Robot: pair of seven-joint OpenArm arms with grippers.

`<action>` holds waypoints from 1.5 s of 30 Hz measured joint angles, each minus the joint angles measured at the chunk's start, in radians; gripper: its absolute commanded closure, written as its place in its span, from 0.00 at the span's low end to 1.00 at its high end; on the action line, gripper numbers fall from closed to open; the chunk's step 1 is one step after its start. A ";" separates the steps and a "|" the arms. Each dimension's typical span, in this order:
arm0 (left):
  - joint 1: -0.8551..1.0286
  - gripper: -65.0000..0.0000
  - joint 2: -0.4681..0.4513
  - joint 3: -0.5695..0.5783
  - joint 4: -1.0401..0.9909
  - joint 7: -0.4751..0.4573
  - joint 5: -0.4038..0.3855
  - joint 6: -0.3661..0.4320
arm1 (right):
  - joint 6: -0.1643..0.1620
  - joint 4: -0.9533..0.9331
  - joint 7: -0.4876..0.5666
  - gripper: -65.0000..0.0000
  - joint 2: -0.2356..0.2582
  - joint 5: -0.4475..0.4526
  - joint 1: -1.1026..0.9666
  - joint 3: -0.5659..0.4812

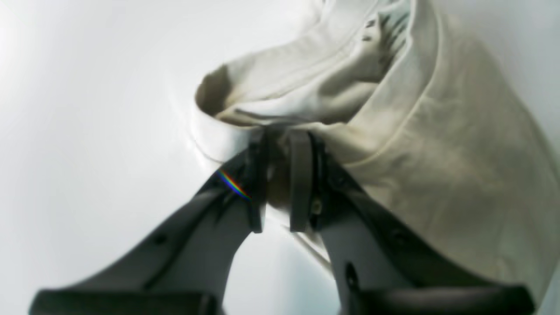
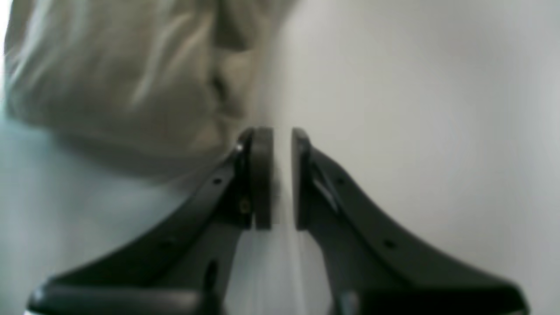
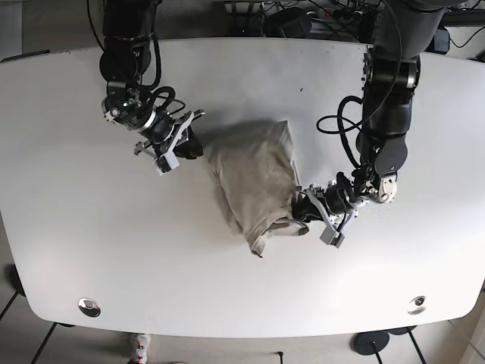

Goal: Fold the T-shirt properly

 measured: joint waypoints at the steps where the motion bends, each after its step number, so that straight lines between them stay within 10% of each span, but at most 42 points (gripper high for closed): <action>1: -0.013 0.89 0.003 0.005 -0.012 -0.003 0.002 0.000 | 0.000 0.026 -0.005 0.90 -0.014 0.000 -0.026 -0.008; 7: -0.032 0.89 -0.023 0.002 0.095 -0.002 0.001 0.004 | 0.003 0.171 -0.057 0.90 -0.027 0.004 -0.119 -0.108; 14: 0.179 0.86 -0.065 -0.003 0.546 0.153 0.004 0.028 | 0.006 0.169 -0.061 0.90 -0.021 -0.004 -0.052 0.033; 20: 0.344 0.44 0.017 -0.003 0.796 0.171 0.004 0.363 | -0.008 0.055 -0.065 0.90 -0.023 -0.008 0.005 -0.032; 31: 0.358 0.43 0.116 0.107 0.737 0.150 0.074 0.615 | 0.003 0.121 -0.063 0.90 -0.051 -0.004 -0.033 -0.169; 39: 0.311 0.43 0.165 0.177 0.356 -0.205 0.270 0.588 | -0.001 0.122 -0.064 0.90 -0.032 -0.003 -0.034 -0.057; 45: 0.252 0.43 -0.060 0.040 0.207 -0.237 0.201 0.210 | 0.002 0.178 -0.064 0.90 -0.032 0.000 -0.036 -0.051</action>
